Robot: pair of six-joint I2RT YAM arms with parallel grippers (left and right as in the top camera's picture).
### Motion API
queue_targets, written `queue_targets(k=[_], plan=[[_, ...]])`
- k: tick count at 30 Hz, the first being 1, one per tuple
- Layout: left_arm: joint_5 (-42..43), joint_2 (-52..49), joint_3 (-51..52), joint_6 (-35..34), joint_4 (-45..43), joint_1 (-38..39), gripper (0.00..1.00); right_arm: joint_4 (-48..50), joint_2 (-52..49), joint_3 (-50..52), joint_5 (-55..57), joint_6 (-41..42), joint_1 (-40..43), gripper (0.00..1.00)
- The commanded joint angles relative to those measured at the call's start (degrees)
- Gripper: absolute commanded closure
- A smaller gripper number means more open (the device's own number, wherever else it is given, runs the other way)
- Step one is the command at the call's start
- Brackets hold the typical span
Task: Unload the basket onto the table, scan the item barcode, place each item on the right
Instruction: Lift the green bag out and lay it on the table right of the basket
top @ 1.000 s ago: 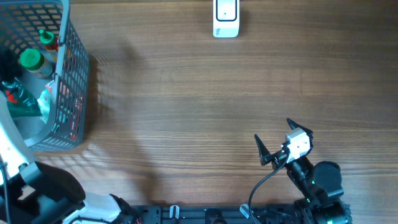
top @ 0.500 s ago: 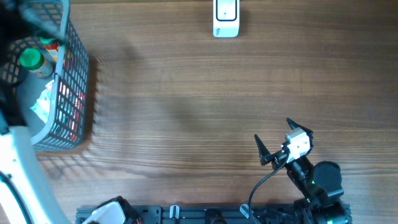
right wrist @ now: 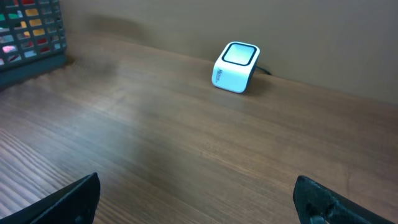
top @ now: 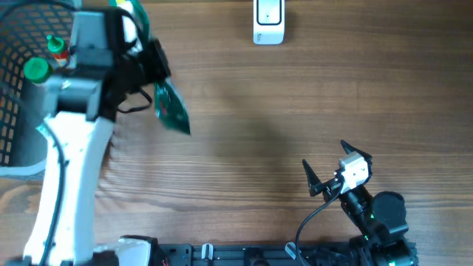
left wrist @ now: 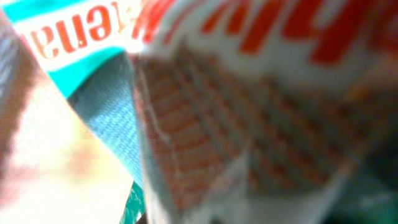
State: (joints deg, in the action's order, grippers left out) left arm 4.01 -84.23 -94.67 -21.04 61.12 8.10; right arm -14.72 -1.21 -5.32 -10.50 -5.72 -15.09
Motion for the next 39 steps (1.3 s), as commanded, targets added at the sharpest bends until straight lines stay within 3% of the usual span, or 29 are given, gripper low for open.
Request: queue_targets(k=[1, 15, 22, 27, 30, 33, 39], plan=[[-11.6, -4.8, -0.1, -3.5, 4.7, 1.9, 0.96, 0.1, 0.6, -0.4, -0.7, -0.3, 0.2, 0.00], [-11.8, -26.0, 0.0, -3.2, 8.1, 4.1, 0.96, 0.1, 0.6, -0.5, -0.7, -0.3, 0.2, 0.00], [-17.5, -34.5, 0.0, -3.4, 9.6, 4.1, 0.96, 0.1, 0.6, -0.5, -0.7, -0.3, 0.2, 0.00], [-12.5, -36.2, 0.8, -3.4, 8.2, 6.2, 0.96, 0.1, 0.6, -0.4, -0.7, -0.3, 0.2, 0.00], [-13.0, -36.2, 2.4, -3.2, 5.4, 9.2, 0.95, 0.1, 0.6, -0.4, -0.7, -0.3, 0.2, 0.00], [-14.9, -36.2, 4.6, -3.2, 2.2, 11.3, 0.85, 0.1, 0.6, -0.4, -0.7, -0.3, 0.2, 0.00], [-17.4, -36.3, 12.0, -3.5, -2.4, 11.0, 0.87, 0.1, 0.6, -0.4, -0.7, -0.3, 0.2, 0.00]])
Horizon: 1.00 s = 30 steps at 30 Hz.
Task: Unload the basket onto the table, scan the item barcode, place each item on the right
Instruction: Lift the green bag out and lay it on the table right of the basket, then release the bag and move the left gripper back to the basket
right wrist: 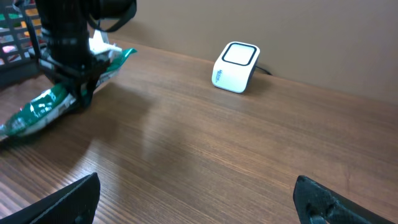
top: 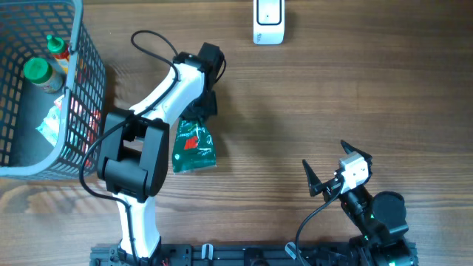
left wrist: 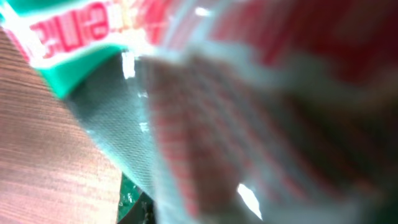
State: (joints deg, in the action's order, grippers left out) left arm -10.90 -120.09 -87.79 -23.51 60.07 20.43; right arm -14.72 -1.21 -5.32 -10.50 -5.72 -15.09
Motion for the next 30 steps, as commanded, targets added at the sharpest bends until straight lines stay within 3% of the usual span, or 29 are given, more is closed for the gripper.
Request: queue_targets(k=[1, 5, 6, 7, 9, 10, 20, 30], plan=[[-2.4, -0.5, 6.4, -1.0, -1.9, -1.6, 0.87, 0.1, 0.6, -0.5, -0.7, -0.3, 0.2, 0.00], [-2.4, -0.4, 8.2, -1.0, -1.8, -1.8, 0.74, 0.1, 0.6, -0.5, -0.7, -0.3, 0.2, 0.00], [-2.5, -0.1, 8.2, -0.9, -1.8, -1.6, 0.48, 0.1, 0.6, -0.4, -0.7, -0.3, 0.2, 0.00], [-2.5, 0.2, 8.2, -0.8, -1.8, -1.5, 0.39, 0.1, 0.6, -0.4, -0.7, -0.3, 0.2, 0.00], [-2.5, 1.2, 8.2, -0.7, -1.8, -1.5, 0.06, 0.1, 0.6, -0.4, -0.7, -0.3, 0.2, 0.00], [-2.5, 2.0, 8.2, -0.7, -1.8, -1.5, 0.00, 0.1, 0.6, -0.4, -0.7, -0.3, 0.2, 0.00], [-2.8, 13.9, 8.2, -0.7, 0.9, -1.6, 0.00, 0.1, 0.6, -0.4, -0.7, -0.3, 0.2, 0.00], [-3.7, 34.9, 8.2, -0.8, 1.7, -1.6, 0.00, 0.1, 0.6, -0.4, -0.7, -0.3, 0.2, 0.00]])
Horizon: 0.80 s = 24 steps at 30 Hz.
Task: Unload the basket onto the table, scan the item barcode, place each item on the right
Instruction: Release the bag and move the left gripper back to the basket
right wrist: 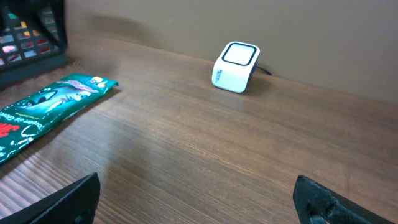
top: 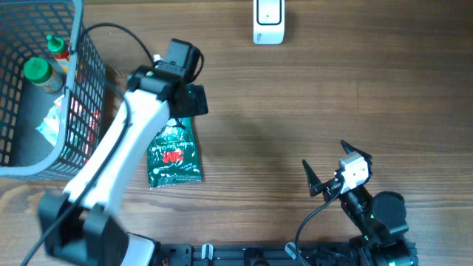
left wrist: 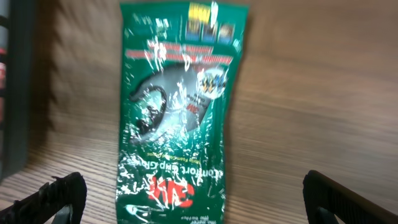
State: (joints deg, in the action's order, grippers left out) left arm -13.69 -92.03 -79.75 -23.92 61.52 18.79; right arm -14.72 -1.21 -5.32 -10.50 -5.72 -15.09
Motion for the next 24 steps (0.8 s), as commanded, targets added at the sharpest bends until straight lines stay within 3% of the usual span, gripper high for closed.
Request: queue_targets(k=[1, 14, 17, 24], plan=[[-1.4, 9.0, 0.1, -0.3, 0.3, 0.1, 0.00, 0.1, 0.6, -0.4, -0.7, -0.3, 0.2, 0.00], [-2.0, 30.5, 0.1, -0.3, 3.8, 0.1, 0.00, 0.1, 0.6, -0.4, -0.7, -0.3, 0.2, 0.00], [-2.0, 33.6, 0.1, -0.3, 0.3, 0.1, 0.00, 0.1, 0.6, -0.5, -0.7, -0.3, 0.2, 0.00], [-2.1, 38.4, 0.1, 2.3, -17.2, 0.0, 0.00, 0.1, 0.6, -0.4, -0.7, -0.3, 0.2, 0.00]])
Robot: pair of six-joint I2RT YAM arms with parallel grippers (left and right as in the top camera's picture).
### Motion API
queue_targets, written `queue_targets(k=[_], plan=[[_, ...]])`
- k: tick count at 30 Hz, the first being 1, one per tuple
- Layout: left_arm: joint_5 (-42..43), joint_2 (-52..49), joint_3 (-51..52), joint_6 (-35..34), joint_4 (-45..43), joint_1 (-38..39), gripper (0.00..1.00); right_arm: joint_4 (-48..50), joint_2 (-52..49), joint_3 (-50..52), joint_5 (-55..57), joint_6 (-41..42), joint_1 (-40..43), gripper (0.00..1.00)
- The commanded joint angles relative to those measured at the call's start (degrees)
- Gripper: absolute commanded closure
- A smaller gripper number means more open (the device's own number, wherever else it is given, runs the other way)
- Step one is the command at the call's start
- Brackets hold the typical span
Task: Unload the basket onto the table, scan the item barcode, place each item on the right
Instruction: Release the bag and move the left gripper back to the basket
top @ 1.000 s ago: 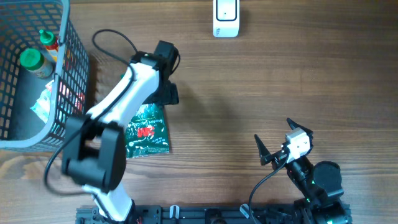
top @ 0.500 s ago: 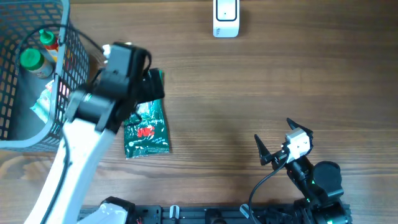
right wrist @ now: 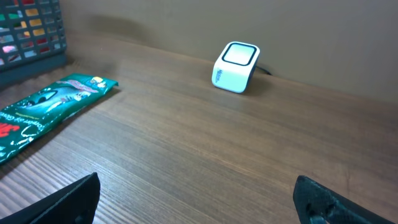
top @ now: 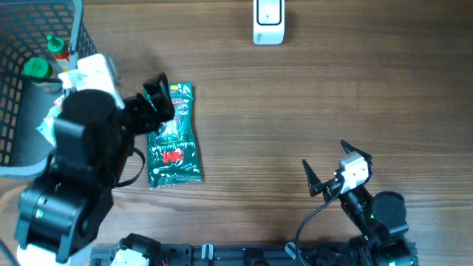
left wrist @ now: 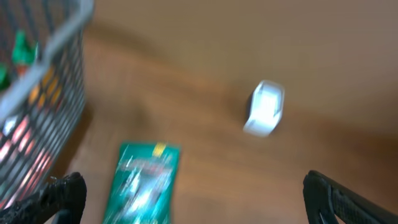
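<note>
A green flat packet [top: 174,137] lies on the wooden table, left of centre; it also shows in the left wrist view [left wrist: 142,180] and the right wrist view [right wrist: 43,112]. The white barcode scanner [top: 268,21] stands at the far edge, seen too in the side views [left wrist: 263,108] [right wrist: 236,66]. My left gripper [top: 157,103] is open, raised beside the packet's far end, holding nothing. My right gripper [top: 325,166] is open over bare table at the near right, well away from the packet.
A wire basket [top: 29,81] at the far left holds bottles and several packets. The left arm's body covers the table's near-left part in the overhead view.
The left arm has drawn back towards the near left and tilted up, so its view now takes in the scanner. The packet lies where it was. The right arm has not moved.
The left gripper first held the green packet beside the basket. Then it had it lower, near the table left of centre. After that the packet lay flat on the table with the gripper open above it, and now the arm stands back.
</note>
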State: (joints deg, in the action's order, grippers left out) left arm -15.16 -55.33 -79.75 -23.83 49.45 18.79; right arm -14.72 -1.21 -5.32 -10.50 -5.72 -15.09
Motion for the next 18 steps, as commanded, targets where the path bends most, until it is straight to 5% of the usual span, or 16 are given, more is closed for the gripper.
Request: queue_targets(k=[1, 9, 13, 18], plan=[[-0.6, 1.8, 0.1, 3.6, -7.9, 0.0, 0.00, 0.1, 0.6, -0.4, -0.7, -0.3, 0.2, 0.00], [-19.6, -1.2, -5.6, 8.7, -15.0, -5.8, 0.00, 0.1, 0.6, -0.5, -0.7, -0.3, 0.2, 0.00], [-20.0, -5.9, -10.1, 8.8, -10.8, -17.4, 0.00, 0.1, 0.6, -0.5, -0.7, -0.3, 0.2, 0.00], [-10.5, -13.0, -11.6, -4.5, -1.4, -33.8, 0.00, 0.1, 0.6, -0.4, -0.7, -0.3, 0.2, 0.00]])
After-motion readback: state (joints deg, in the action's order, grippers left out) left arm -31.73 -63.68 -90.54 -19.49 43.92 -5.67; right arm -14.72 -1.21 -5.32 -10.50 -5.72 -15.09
